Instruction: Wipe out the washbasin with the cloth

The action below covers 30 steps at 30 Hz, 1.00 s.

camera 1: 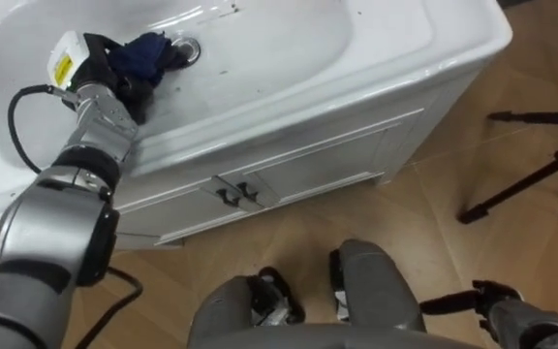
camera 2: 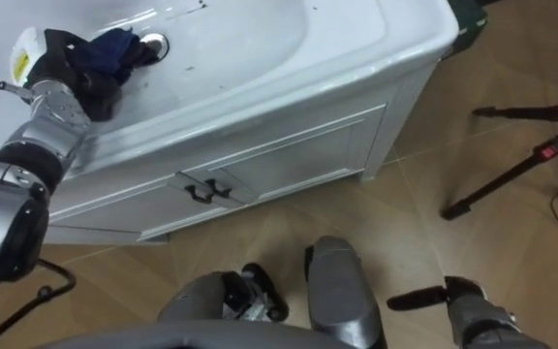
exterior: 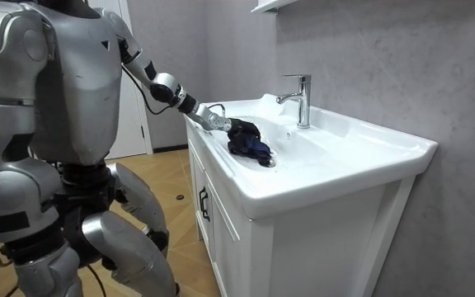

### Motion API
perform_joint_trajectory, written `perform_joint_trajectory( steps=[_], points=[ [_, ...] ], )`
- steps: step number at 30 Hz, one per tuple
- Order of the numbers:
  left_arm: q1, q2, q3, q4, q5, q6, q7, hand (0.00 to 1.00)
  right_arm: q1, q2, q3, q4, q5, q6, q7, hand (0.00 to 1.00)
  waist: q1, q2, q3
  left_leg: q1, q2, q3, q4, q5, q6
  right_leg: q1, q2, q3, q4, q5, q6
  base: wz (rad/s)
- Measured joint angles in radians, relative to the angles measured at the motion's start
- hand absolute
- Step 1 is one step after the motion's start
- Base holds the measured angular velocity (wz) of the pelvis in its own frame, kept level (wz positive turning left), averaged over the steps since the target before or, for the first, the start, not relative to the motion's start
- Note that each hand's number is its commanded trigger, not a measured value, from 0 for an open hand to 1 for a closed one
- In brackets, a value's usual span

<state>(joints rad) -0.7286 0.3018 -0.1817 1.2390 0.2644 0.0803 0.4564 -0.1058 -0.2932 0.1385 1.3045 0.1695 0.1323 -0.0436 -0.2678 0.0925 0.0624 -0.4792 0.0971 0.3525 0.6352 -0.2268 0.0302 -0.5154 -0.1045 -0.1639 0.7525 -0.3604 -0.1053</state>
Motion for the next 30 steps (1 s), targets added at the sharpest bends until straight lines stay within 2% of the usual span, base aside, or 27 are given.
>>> perform_joint_trajectory(
  steps=[4, 7, 10, 18, 23, 30],
  points=[
    [-0.007, 0.000, -0.001, -0.001, -0.027, -0.001, 0.012, 1.00, -0.015, -0.002, 0.029, -0.002, 0.005, -0.001, -0.006, 0.00, 0.000, -0.002, 0.0012, -0.016, 0.013, 0.001, 0.009, 0.000, -0.001, -0.020, 0.002, -0.003, 0.013, -0.004, -0.007, 0.00],
    [-0.009, 0.000, -0.001, 0.000, -0.038, -0.001, 0.013, 1.00, -0.020, -0.004, 0.037, -0.001, 0.022, 0.000, -0.011, 0.00, -0.002, -0.007, 0.0045, -0.019, 0.014, 0.001, 0.007, 0.000, -0.001, -0.025, 0.003, -0.004, 0.014, -0.003, -0.010, 0.00],
    [-0.017, -0.001, -0.011, 0.000, -0.040, 0.000, 0.021, 1.00, -0.023, -0.009, 0.037, -0.022, 0.028, 0.001, -0.012, 0.00, -0.008, -0.005, 0.0035, -0.032, 0.014, -0.003, 0.008, 0.000, -0.001, -0.036, 0.003, -0.005, 0.014, -0.002, -0.011, 0.00],
    [-0.047, 0.002, -0.020, 0.016, -0.084, -0.002, 0.043, 1.00, -0.028, 0.007, 0.047, -0.030, 0.018, 0.003, -0.062, 0.00, -0.030, -0.014, 0.0076, -0.061, 0.014, -0.001, 0.021, 0.000, -0.001, -0.069, 0.000, -0.004, 0.019, 0.001, -0.008, 0.00],
    [-0.080, 0.006, -0.015, 0.004, -0.188, -0.020, 0.064, 1.00, -0.004, 0.028, 0.088, -0.071, 0.014, 0.022, -0.101, 0.00, -0.031, -0.041, 0.0059, -0.089, 0.014, 0.003, 0.021, 0.000, -0.001, -0.101, 0.002, 0.008, 0.032, 0.002, -0.002, -0.04],
    [-0.131, -0.017, -0.019, -0.013, -0.196, -0.046, 0.123, 1.00, 0.001, 0.046, 0.110, -0.173, -0.096, 0.035, -0.178, 0.00, -0.055, -0.068, 0.0041, -0.138, 0.012, 0.009, 0.026, -0.001, 0.001, -0.152, 0.000, 0.015, 0.034, 0.017, 0.005, 0.00]
  ],
)
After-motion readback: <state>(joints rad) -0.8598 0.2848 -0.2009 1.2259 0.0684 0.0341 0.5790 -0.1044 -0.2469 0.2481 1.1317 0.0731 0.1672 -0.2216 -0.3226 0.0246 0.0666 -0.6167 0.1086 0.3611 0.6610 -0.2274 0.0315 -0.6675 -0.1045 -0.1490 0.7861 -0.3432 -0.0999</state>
